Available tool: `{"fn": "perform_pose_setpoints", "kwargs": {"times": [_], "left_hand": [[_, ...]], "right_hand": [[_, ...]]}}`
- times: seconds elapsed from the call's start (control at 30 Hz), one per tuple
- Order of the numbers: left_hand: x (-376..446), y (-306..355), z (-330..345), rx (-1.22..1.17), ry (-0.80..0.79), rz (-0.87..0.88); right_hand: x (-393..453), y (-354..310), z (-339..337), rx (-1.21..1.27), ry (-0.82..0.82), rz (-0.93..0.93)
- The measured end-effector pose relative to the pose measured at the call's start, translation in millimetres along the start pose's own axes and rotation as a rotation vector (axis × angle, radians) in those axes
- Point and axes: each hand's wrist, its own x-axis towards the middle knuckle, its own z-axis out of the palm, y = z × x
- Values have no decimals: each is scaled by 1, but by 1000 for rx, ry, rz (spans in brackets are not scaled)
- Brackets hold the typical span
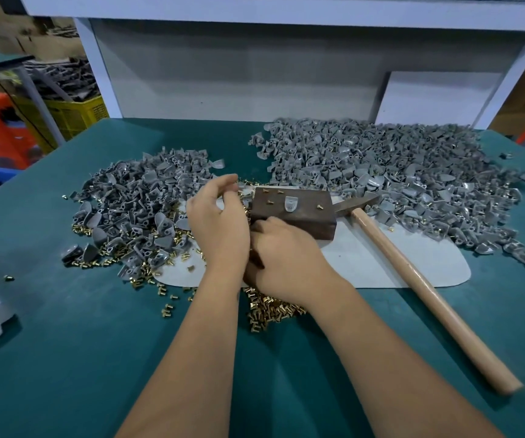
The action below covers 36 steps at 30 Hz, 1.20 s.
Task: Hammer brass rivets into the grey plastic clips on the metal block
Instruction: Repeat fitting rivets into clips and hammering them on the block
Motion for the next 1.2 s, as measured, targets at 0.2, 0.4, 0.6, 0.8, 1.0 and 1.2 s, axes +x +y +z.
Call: {"fn": "perform_pose_setpoints", "kwargs": {"times": [0.2, 0.4, 0.6, 0.8, 1.0, 1.2], "left_hand": [[-2, 1, 2, 1, -22, -28], [-2, -2, 4, -68, -17, -39], [-4, -1, 7, -85, -81, -25], [-20, -5, 22, 235, -234, 312], [-18, -11, 26, 461, -342, 293], [-16, -9, 24, 393, -357, 244]], "right_hand": [[2, -3, 4, 76, -33, 70], [0, -2, 6, 127, 12, 78], [2, 6, -1, 224, 300, 195], [2, 32, -9, 326, 667, 439], [-1, 47, -4, 450, 650, 620], [0, 46, -4, 439, 639, 561]]}}
